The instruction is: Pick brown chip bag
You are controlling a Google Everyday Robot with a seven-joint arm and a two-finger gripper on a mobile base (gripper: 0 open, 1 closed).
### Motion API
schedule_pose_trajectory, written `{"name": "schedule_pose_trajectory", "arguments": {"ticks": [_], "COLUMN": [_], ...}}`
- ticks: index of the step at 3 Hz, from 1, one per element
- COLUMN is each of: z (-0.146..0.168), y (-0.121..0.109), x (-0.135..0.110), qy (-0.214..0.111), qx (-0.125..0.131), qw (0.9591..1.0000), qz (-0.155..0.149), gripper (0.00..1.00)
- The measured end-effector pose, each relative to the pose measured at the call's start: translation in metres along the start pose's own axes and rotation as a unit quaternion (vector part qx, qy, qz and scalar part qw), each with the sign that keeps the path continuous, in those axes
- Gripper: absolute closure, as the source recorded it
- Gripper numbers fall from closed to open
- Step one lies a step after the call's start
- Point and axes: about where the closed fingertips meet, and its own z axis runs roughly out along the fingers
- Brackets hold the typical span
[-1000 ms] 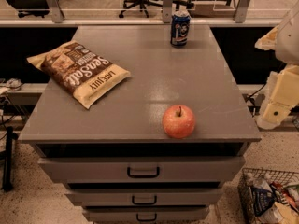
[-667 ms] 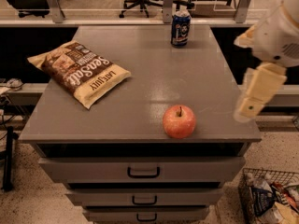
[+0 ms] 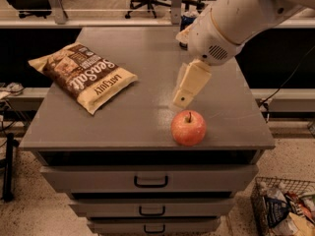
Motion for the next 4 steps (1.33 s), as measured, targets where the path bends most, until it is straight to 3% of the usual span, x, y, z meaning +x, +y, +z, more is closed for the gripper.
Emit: {"name": "schedule_pose_trajectory", "arguments": {"ticks": [1, 2, 3, 4], "z": [-0.001, 0.015, 0.058, 0.105], "y": [0.000, -0.005, -0.023, -0.046], "x": [0.000, -0.014, -0.052, -0.090], "qy": [0.001, -0.024, -0.081, -0.132], "qx": [0.000, 0.004, 0.005, 0.009], "qw": [1.0000, 0.9997, 0.9966, 0.9910], "qz": [0.000, 0.005, 0.011, 0.022], "gripper": [0.00, 0.00, 0.00, 0.00]}}
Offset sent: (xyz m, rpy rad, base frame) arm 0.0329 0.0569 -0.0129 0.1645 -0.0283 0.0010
